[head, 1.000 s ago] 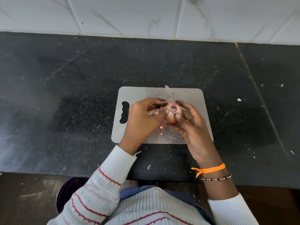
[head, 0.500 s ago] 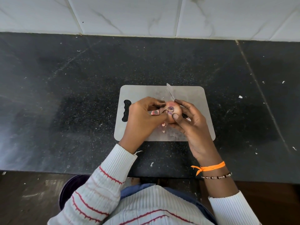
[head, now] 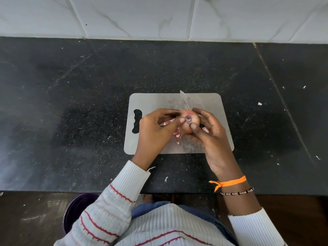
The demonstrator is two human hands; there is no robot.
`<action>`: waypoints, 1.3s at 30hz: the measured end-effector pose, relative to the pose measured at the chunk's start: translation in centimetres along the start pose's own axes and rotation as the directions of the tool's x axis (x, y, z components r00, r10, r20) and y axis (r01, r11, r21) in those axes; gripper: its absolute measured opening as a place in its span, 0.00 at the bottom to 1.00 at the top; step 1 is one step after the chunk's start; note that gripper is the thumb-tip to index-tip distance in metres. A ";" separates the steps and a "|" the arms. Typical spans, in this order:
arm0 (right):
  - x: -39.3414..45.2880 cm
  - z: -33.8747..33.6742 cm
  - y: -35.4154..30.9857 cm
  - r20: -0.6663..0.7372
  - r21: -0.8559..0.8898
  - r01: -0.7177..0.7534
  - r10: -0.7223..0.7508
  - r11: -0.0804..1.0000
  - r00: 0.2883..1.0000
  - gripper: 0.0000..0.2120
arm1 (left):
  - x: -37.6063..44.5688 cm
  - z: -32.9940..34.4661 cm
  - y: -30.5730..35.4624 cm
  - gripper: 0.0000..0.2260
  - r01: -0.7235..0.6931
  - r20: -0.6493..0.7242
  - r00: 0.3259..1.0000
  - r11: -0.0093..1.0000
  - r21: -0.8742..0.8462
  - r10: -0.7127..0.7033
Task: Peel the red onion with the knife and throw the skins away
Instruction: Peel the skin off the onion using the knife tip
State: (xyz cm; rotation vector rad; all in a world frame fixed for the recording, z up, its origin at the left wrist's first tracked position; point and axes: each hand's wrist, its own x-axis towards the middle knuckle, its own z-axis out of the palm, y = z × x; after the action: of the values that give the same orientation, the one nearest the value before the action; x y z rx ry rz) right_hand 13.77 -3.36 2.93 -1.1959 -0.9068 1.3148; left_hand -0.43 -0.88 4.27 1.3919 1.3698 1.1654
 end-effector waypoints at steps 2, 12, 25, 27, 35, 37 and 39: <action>-0.1 0.1 -0.1 -0.002 0.016 -0.007 0.007 1.000 1.000 0.17 | -0.1 0.3 -0.1 0.08 -0.033 -0.033 0.999 0.999 0.040 0.034; -0.5 0.4 -0.6 -0.003 0.099 -0.037 0.038 0.994 0.999 0.17 | -0.2 0.5 -0.3 0.03 -0.162 -0.054 0.984 0.976 0.149 0.171; 0.3 -0.7 -0.1 0.152 0.407 -0.212 0.163 0.888 0.975 0.19 | 1.0 0.6 -1.4 0.06 0.072 -0.078 0.994 0.997 0.013 -0.071; 0.5 -1.0 0.0 0.170 0.427 -0.229 0.171 0.875 0.970 0.18 | 1.0 0.5 -1.4 0.08 0.110 -0.083 0.990 0.994 0.001 -0.110; 0.3 -1.1 -0.3 0.152 0.212 -0.150 0.119 0.966 0.981 0.15 | 0.2 0.8 0.5 0.11 -0.034 0.058 0.998 0.999 0.013 0.033; 0.2 -1.0 -0.4 0.158 0.200 -0.128 0.097 0.971 0.983 0.15 | -0.1 1.1 0.7 0.12 -0.076 0.070 0.995 0.996 0.050 0.072; 0.1 -0.9 -0.5 0.154 0.186 -0.111 0.083 0.976 0.985 0.15 | -0.2 1.3 0.6 0.12 -0.097 0.055 0.994 0.991 0.092 0.092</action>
State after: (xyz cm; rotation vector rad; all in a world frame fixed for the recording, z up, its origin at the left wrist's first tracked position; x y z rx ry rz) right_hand 14.74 -3.28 3.18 -1.0127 -0.8097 1.5492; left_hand 1.01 -1.02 4.57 1.5582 1.3506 1.1309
